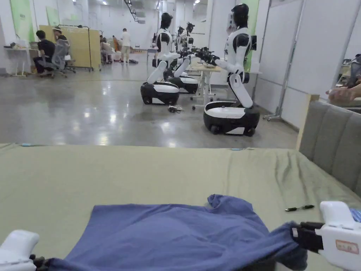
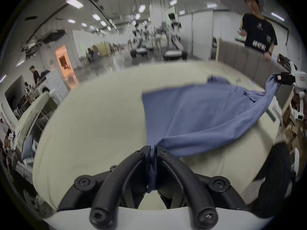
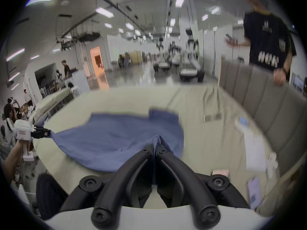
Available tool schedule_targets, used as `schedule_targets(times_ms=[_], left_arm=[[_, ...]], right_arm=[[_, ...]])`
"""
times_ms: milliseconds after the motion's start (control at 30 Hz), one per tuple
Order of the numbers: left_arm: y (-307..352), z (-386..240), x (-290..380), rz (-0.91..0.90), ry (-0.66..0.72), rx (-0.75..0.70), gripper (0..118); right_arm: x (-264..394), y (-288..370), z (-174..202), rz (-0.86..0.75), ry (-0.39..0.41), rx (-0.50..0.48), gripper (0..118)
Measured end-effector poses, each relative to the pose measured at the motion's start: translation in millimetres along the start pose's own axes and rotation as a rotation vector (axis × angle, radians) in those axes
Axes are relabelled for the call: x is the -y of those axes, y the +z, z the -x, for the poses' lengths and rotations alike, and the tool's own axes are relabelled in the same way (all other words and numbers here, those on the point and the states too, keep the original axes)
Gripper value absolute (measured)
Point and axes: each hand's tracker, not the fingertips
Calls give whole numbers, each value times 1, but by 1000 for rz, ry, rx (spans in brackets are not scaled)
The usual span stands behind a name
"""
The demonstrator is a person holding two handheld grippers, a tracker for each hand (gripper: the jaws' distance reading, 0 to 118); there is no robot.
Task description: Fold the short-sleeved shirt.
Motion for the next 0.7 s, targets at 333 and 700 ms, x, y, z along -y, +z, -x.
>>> schedule_targets(times_ms=[333, 700], left_arm=[[11, -3, 33, -8, 73, -30, 82], [76, -6, 88, -114, 175, -98, 3]], right_arm=[[74, -29, -22, 114, -101, 36, 116], [102, 36, 13, 26, -72, 222, 0]])
